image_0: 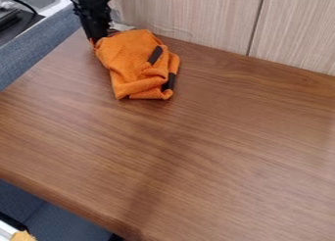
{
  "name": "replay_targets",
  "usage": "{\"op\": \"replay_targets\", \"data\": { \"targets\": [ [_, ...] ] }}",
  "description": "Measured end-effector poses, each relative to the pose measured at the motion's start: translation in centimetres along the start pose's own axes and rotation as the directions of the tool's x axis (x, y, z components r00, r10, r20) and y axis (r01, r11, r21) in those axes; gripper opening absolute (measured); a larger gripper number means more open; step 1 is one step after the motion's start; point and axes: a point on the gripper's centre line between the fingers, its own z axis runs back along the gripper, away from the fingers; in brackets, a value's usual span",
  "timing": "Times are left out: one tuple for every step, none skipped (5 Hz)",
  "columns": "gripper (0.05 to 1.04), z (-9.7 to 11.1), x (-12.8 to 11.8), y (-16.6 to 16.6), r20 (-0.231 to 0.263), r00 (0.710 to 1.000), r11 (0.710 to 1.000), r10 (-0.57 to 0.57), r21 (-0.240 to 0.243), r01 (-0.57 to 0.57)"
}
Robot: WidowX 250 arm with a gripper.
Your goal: Fold the cloth from the top left to bottom right
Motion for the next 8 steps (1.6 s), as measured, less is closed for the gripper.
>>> {"op": "replay_targets", "data": {
  "targets": [
    [0.061,1.1,0.1,-0.3,0.031,0.999,1.0,-0.013,0.006,0.013],
    [0.059,2.8,0.2,-1.3,0.078,0.996,0.999,-0.045,0.011,0.044],
    [0.059,5.9,0.6,-3.0,0.152,0.984,0.995,-0.095,0.049,0.089],
    [0.059,8.1,1.2,-5.2,0.206,0.962,0.983,-0.178,0.073,0.166],
    [0.059,9.3,1.6,-9.2,0.234,0.923,0.952,-0.306,0.087,0.294],
    [0.059,9.3,1.2,-12.5,0.228,0.882,0.911,-0.412,0.091,0.402],
    [0.059,8.3,0.1,-15.4,0.204,0.85,0.873,-0.486,0.068,0.483],
    [0.059,7.2,-1.6,-16.9,0.187,0.818,0.837,-0.544,0.052,0.545]
  ]
}}
